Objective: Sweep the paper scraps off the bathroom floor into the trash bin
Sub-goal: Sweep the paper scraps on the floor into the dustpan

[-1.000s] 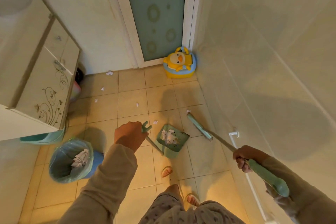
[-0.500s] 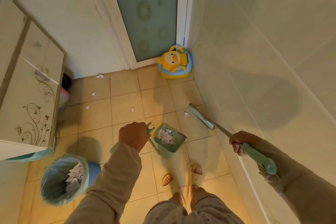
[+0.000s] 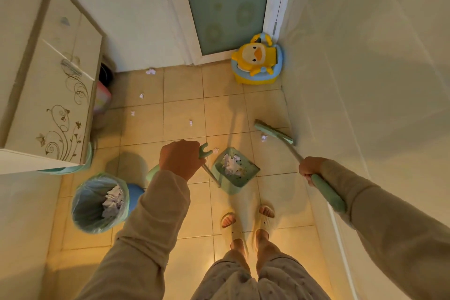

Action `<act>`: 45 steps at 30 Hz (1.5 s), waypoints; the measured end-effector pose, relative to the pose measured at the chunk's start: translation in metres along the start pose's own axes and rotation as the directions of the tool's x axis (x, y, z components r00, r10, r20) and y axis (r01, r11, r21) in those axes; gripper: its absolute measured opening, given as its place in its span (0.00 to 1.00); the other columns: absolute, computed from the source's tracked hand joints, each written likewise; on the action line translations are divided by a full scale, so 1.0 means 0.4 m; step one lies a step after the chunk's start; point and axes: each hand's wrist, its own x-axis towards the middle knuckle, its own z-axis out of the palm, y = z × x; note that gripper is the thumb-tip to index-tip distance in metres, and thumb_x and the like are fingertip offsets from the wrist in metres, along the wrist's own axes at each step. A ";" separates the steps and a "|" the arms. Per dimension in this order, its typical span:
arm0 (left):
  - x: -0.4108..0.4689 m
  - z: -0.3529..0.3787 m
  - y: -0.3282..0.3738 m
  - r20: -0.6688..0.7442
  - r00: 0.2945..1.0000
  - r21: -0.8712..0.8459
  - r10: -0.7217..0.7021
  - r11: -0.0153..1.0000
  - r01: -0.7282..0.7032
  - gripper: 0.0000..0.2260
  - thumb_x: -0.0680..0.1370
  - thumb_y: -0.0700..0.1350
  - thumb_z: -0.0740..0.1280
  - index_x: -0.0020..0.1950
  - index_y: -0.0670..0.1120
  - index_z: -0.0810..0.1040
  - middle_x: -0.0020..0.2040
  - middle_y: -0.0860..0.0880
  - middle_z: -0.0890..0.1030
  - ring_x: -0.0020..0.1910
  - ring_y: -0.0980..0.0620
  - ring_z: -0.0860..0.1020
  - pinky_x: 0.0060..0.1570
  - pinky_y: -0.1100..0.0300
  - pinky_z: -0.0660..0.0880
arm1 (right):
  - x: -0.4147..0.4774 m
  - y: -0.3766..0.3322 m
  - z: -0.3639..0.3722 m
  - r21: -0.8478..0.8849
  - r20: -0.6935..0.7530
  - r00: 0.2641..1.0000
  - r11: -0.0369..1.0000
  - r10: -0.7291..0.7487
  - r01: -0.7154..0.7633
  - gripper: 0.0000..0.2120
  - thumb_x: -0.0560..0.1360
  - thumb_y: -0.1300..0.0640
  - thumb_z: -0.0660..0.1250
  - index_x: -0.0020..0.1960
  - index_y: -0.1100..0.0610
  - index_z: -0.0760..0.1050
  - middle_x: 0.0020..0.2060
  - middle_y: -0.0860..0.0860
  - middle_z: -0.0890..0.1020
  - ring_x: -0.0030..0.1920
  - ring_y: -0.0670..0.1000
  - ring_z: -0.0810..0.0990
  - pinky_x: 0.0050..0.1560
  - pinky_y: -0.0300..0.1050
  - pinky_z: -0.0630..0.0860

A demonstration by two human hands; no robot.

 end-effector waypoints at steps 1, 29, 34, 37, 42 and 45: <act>0.002 -0.002 0.002 0.004 1.000 -0.001 -0.002 1.000 0.002 0.14 0.77 0.56 0.63 0.53 0.48 0.79 0.48 0.48 0.83 0.48 0.47 0.81 0.44 0.57 0.74 | -0.010 0.002 0.012 -0.048 0.016 1.000 0.999 0.001 0.000 0.13 0.75 0.69 0.57 0.34 0.56 0.65 0.11 0.43 0.72 0.12 0.38 0.70 0.16 0.28 0.67; -0.036 -0.005 -0.001 -0.008 0.999 -0.013 0.042 0.999 -0.042 0.13 0.77 0.52 0.63 0.55 0.46 0.79 0.50 0.48 0.84 0.50 0.48 0.82 0.50 0.57 0.76 | -0.098 0.074 -0.017 0.079 0.195 0.948 0.959 0.253 -0.272 0.21 0.78 0.68 0.49 0.28 0.56 0.59 0.12 0.50 0.64 0.10 0.45 0.64 0.13 0.28 0.62; -0.074 0.013 0.004 0.022 1.000 -0.026 -0.010 1.000 0.011 0.13 0.79 0.52 0.60 0.56 0.47 0.78 0.50 0.49 0.84 0.50 0.49 0.82 0.51 0.57 0.77 | -0.064 0.004 -0.023 0.001 0.168 0.966 0.980 0.198 -0.201 0.22 0.77 0.68 0.49 0.26 0.57 0.62 0.12 0.50 0.64 0.10 0.45 0.64 0.14 0.28 0.61; -0.088 0.025 0.010 0.063 0.997 -0.091 -0.047 0.994 0.053 0.13 0.79 0.52 0.60 0.57 0.47 0.78 0.50 0.48 0.84 0.49 0.48 0.82 0.50 0.57 0.77 | -0.034 -0.039 -0.030 -0.075 0.162 0.968 0.980 0.192 -0.182 0.21 0.76 0.69 0.52 0.25 0.57 0.62 0.13 0.51 0.66 0.11 0.45 0.65 0.14 0.30 0.62; -0.118 0.041 0.031 0.157 0.971 -0.161 -0.182 0.965 0.207 0.14 0.79 0.53 0.59 0.58 0.47 0.76 0.52 0.47 0.82 0.51 0.47 0.80 0.52 0.55 0.75 | 0.027 -0.168 -0.052 -0.341 0.167 0.979 0.939 0.117 -0.054 0.17 0.76 0.68 0.54 0.29 0.58 0.62 0.14 0.51 0.69 0.12 0.46 0.67 0.15 0.31 0.63; -0.144 0.052 0.055 0.182 0.952 -0.189 -0.247 0.941 0.280 0.15 0.79 0.56 0.59 0.57 0.48 0.75 0.51 0.47 0.82 0.50 0.48 0.80 0.49 0.57 0.74 | 0.060 -0.237 -0.083 -0.473 0.216 0.976 0.876 0.015 0.091 0.11 0.74 0.65 0.60 0.32 0.61 0.71 0.18 0.51 0.75 0.16 0.45 0.72 0.17 0.33 0.68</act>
